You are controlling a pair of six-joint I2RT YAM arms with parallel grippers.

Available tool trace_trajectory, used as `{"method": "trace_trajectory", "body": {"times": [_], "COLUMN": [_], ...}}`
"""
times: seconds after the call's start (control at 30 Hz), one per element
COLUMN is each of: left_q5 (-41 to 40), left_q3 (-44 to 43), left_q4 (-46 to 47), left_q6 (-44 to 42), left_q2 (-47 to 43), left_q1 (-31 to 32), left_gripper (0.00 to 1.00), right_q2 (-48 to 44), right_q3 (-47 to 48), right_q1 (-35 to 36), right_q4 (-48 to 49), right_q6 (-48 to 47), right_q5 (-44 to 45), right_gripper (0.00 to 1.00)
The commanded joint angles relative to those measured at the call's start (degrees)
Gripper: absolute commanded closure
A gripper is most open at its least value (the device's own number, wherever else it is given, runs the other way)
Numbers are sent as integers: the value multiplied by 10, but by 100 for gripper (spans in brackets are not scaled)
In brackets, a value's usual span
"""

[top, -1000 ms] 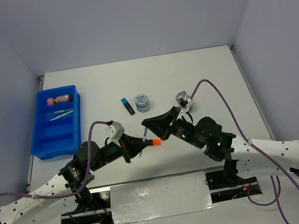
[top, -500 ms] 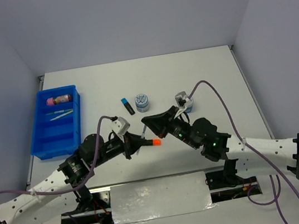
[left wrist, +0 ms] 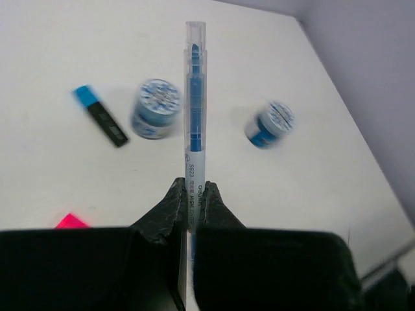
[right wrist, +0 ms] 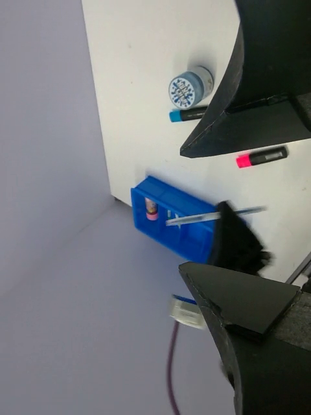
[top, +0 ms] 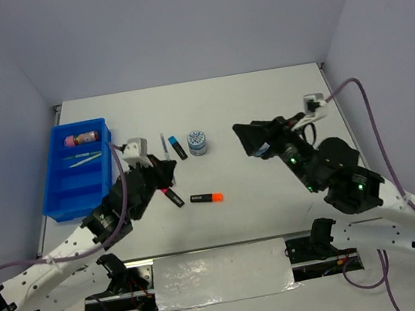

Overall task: Sort the stationery into containers
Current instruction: Close the pen cap on the pen, then place the pen in the storage box.

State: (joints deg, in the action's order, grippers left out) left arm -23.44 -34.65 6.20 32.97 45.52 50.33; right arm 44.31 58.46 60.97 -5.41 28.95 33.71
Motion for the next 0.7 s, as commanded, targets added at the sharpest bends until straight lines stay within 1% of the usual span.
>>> {"method": "trace_trajectory", "body": {"times": [0.0, 0.03, 0.07, 0.1, 0.13, 0.2, 0.27, 0.3, 0.33, 0.4, 0.43, 0.5, 0.6, 0.67], "left_q5": [-131, -82, -53, -28, -10, -26, -75, -83, -82, -64, -61, -61, -85, -85], "left_q3": [-108, -127, -154, -164, -172, -197, -217, -220, -220, -215, -211, -212, -215, -209], "left_q4": [-145, -168, -186, -196, -204, -217, -249, -255, -254, -227, -215, -195, -181, -158], "left_q6": [141, 193, 216, 232, 256, 280, 336, 356, 382, 404, 421, 438, 457, 452], "left_q2": [59, 73, 99, 111, 120, 146, 173, 181, 189, 212, 219, 247, 278, 298], "left_q1": [-130, -173, -218, -293, -322, -374, -404, -435, -452, -499, -507, -546, -572, -585], "left_gripper": [100, 100, 100, 100, 100, 100, 100, 100, 100, 100, 100, 100, 100, 100], "right_q2": [-63, -76, -97, -106, -113, -126, -124, -121, -115, -89, -79, -49, -19, 1], "right_q3": [-75, -91, -107, -119, -143, -162, -182, -186, -187, -185, -179, -176, -192, -201], "right_q1": [-1, -1, -1, -1, -1, -2, -3, -2, -3, -6, -7, -10, -21, -27], "right_q4": [-41, -36, -33, -32, -30, -20, -4, 1, 7, 25, 29, 42, 75, 90], "right_q6": [26, 30, 39, 41, 43, 39, 28, 25, 21, 2, -5, -10, -2, 9], "right_q5": [51, 50, 50, 50, 52, 60, 68, 69, 66, 53, 37, 22, -35, -69], "right_gripper": [27, 27, 27, 27, 26, 24, 20, 20, 19, 17, 16, 15, 15, 15]}}
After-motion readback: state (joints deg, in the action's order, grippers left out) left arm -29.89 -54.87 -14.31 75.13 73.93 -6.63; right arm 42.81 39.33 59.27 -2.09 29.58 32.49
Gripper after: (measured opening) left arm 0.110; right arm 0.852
